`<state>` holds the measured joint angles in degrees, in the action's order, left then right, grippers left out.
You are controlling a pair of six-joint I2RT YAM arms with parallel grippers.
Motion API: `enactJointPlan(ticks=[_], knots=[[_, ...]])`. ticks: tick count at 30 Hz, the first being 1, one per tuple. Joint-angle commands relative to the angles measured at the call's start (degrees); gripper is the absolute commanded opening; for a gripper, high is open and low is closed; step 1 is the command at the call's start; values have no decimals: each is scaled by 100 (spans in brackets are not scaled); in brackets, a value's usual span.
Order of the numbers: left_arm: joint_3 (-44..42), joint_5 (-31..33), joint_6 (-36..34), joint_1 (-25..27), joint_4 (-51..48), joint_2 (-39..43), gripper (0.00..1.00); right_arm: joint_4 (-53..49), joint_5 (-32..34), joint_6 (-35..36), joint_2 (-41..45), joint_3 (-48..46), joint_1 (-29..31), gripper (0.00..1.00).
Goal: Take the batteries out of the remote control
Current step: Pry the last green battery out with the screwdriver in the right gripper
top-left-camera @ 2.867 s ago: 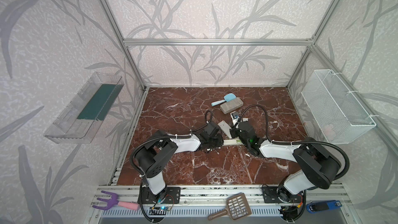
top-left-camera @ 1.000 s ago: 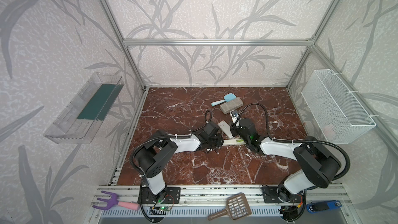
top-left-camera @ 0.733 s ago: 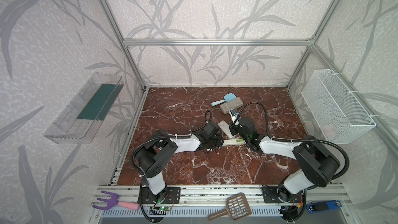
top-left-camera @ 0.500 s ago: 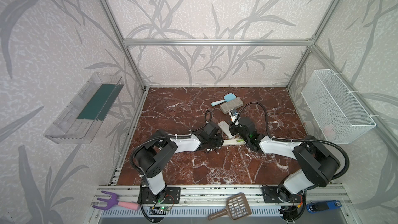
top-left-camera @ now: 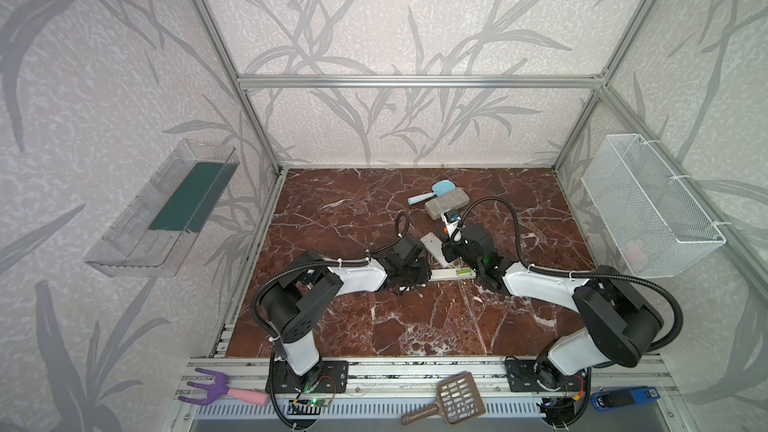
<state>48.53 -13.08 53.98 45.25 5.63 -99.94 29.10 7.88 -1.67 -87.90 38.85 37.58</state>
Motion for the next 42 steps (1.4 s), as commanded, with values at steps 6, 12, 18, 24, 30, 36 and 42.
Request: enactJointPlan(ticks=[6,12,18,24,30,36,42], knots=[[-185,117,20,-33,-563,-135,20,122,-110,158,-326,212,83,0],[-174,86,8,-33,-561,-166,20,190,-67,225,-442,236,179,0],[-194,83,17,-32,-560,-174,20,227,-124,298,-596,320,221,0],[-203,92,25,-26,-563,-174,20,356,-108,396,-753,326,284,0],[-213,88,25,-31,-563,-173,20,558,186,725,-924,323,346,0],[-239,89,34,-30,-564,-174,20,736,658,1333,-840,387,346,0],[-201,81,25,-34,-563,-198,20,843,886,1750,-695,456,270,0]])
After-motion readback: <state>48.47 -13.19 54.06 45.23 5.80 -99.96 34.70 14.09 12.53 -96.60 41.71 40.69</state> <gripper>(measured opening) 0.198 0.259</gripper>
